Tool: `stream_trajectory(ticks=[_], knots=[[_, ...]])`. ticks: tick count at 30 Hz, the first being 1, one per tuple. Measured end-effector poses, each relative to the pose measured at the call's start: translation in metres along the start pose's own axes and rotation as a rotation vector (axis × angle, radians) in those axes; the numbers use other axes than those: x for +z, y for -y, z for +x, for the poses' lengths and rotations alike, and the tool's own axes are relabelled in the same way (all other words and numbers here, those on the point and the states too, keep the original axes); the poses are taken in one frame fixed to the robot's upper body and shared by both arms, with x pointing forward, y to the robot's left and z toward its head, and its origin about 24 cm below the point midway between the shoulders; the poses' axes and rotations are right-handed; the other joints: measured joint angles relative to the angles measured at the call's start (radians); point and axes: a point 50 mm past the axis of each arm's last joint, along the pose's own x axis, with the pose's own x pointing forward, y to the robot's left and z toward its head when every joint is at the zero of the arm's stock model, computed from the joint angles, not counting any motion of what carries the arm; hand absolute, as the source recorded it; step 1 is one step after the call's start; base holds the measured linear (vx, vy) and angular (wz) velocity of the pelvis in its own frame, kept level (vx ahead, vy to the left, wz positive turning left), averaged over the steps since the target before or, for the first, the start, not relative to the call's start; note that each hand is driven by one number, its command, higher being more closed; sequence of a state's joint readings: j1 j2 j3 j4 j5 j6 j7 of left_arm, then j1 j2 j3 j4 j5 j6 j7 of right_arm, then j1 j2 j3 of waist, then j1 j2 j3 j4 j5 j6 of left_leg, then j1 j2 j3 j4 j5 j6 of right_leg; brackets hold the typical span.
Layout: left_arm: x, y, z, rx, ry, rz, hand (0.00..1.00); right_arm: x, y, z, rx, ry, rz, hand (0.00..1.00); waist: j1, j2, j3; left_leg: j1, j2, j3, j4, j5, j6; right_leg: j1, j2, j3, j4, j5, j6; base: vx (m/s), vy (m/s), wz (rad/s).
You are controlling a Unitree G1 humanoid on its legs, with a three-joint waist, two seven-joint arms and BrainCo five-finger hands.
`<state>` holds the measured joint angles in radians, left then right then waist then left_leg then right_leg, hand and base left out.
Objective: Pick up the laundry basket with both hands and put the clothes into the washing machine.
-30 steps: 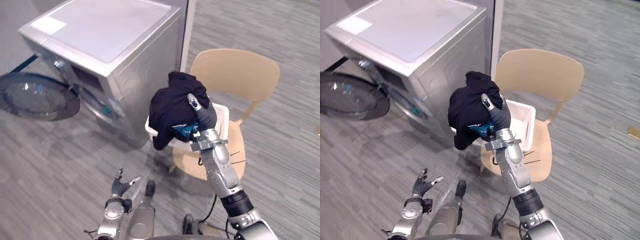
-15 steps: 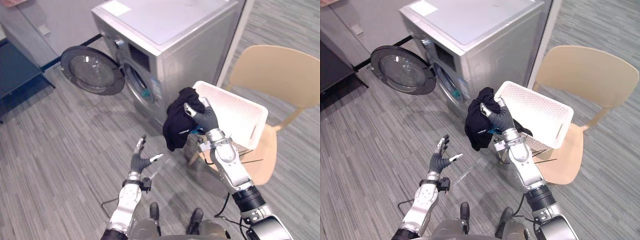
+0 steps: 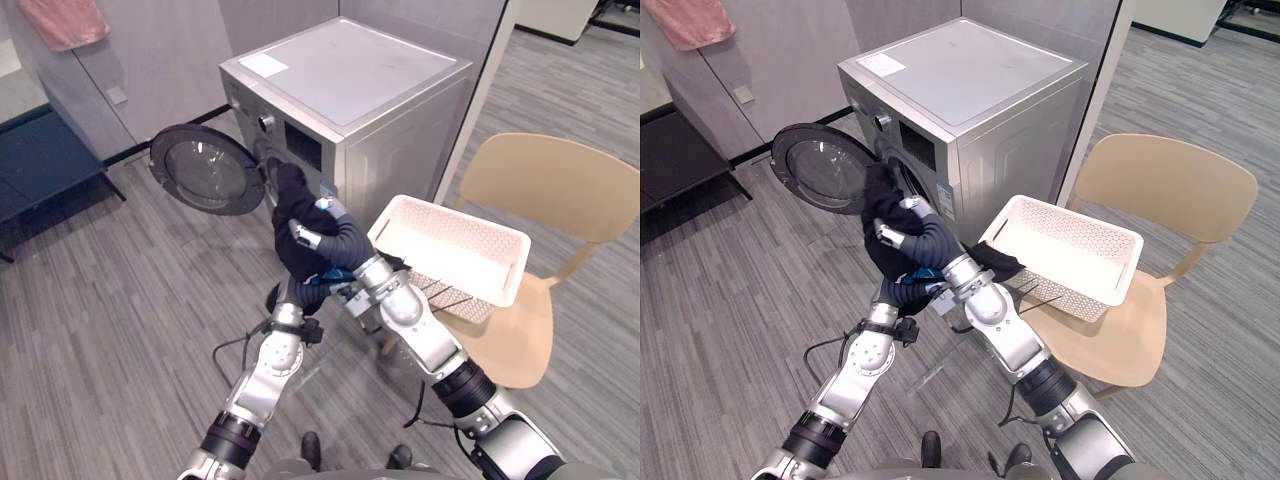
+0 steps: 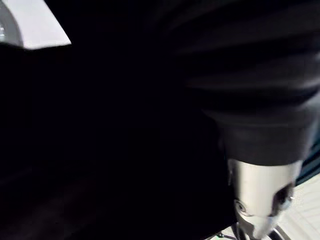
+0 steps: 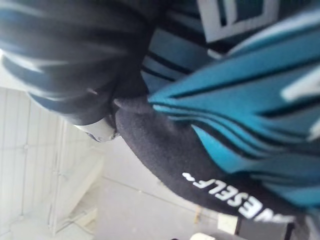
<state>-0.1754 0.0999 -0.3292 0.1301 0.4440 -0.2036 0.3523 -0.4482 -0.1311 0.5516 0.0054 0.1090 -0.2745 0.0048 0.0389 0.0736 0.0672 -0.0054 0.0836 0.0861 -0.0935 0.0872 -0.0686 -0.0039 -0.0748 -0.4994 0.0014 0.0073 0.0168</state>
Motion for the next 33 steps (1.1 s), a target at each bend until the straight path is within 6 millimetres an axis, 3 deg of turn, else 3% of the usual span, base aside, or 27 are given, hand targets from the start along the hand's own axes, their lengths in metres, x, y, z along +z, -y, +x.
stream_trajectory(ticks=[2,3,6,15,16,24,31,33], knots=[[0.003,0.001,0.004,0.001,0.014,0.022,0.0,0.001,-0.005,0.002,0.015,0.006,0.018,1.0,0.0,-0.003,-0.002,0.009,0.002,0.001,0.0,0.001,-0.001,0.013,0.006,0.003,-0.016,0.007,-0.006,-0.03,-0.008,-0.04],[0.003,0.001,0.006,0.01,0.015,0.033,1.0,0.001,-0.008,0.003,0.029,0.006,0.038,1.0,0.001,-0.007,-0.008,0.009,0.004,0.0,0.0,0.003,-0.005,0.018,0.012,0.004,-0.028,0.012,-0.008,0.0,0.0,0.0],[-0.002,0.004,0.008,0.008,-0.007,0.055,1.0,0.0,-0.021,0.003,0.087,-0.009,0.084,1.0,0.004,-0.019,-0.032,-0.005,0.022,-0.003,0.0,0.009,-0.014,0.018,0.035,0.004,-0.059,0.028,-0.023,-0.03,-0.043,-0.02],[-0.006,0.008,0.015,0.003,-0.023,0.064,1.0,-0.002,-0.023,0.002,0.098,-0.02,0.097,1.0,0.002,-0.027,-0.038,-0.017,0.053,-0.006,0.0,0.021,-0.034,0.013,0.073,0.011,-0.074,0.034,-0.038,0.0,-0.001,-0.02],[-0.006,0.008,0.014,0.003,-0.025,0.055,1.0,-0.002,-0.023,0.002,0.097,-0.02,0.096,0.0,0.002,-0.028,-0.039,-0.017,0.057,-0.005,0.0,0.022,-0.036,0.012,0.078,0.012,-0.074,0.033,-0.045,0.0,0.0,0.0],[-0.014,0.01,0.011,-0.004,-0.061,0.007,1.0,-0.003,-0.021,0.0,0.086,-0.026,0.083,0.0,0.001,-0.041,-0.047,-0.021,0.073,0.009,0.0,0.023,-0.039,-0.001,0.094,0.032,-0.07,0.028,-0.053,0.02,0.018,-0.07],[-0.026,0.013,0.002,-0.022,-0.131,-0.028,1.0,-0.012,-0.013,-0.014,0.025,-0.07,0.036,0.0,-0.003,-0.047,-0.05,-0.015,0.076,0.014,0.0,0.022,-0.04,-0.004,0.093,0.041,-0.053,0.018,-0.057,0.02,0.036,-0.02],[-0.035,0.013,-0.009,-0.018,-0.182,-0.038,1.0,-0.017,-0.006,-0.023,-0.022,-0.096,0.007,0.0,-0.004,-0.05,-0.052,-0.015,0.078,0.019,0.0,0.021,-0.04,-0.022,0.089,0.049,-0.021,0.0,-0.054,0.01,0.04,-0.06]])
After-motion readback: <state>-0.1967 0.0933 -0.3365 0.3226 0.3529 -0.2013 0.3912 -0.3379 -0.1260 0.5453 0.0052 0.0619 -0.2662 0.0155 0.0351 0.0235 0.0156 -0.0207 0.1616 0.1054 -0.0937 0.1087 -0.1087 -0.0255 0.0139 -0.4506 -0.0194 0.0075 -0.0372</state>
